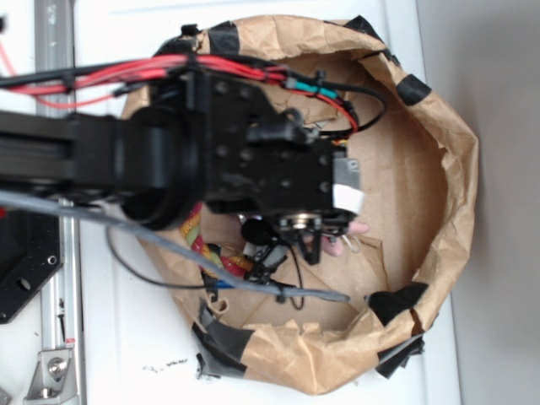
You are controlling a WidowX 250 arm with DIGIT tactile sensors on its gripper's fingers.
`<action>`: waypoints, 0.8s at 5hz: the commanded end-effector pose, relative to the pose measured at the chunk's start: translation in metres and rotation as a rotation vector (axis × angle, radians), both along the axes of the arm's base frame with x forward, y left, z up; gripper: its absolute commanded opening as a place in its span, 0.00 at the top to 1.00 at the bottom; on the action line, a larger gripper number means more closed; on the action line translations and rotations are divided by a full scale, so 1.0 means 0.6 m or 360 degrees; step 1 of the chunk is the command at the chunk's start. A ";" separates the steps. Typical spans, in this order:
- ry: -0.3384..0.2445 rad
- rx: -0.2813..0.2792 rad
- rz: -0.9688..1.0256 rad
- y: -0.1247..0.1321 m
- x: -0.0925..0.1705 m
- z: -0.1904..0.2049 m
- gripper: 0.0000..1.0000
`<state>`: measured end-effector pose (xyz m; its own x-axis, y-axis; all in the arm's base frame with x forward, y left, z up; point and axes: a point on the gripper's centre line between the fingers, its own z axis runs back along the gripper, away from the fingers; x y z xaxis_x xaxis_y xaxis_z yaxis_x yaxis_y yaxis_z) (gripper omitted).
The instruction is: Grab the pink bunny.
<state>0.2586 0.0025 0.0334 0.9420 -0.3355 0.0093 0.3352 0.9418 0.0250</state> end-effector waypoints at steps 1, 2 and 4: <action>-0.0159 -0.0089 0.0230 0.006 0.014 0.153 1.00; -0.0185 -0.0063 0.0516 -0.011 0.034 0.237 1.00; -0.0158 -0.0092 0.0954 -0.013 0.046 0.246 1.00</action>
<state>0.2833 -0.0025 0.1722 0.9675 0.2463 0.0564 -0.2462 0.9692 -0.0088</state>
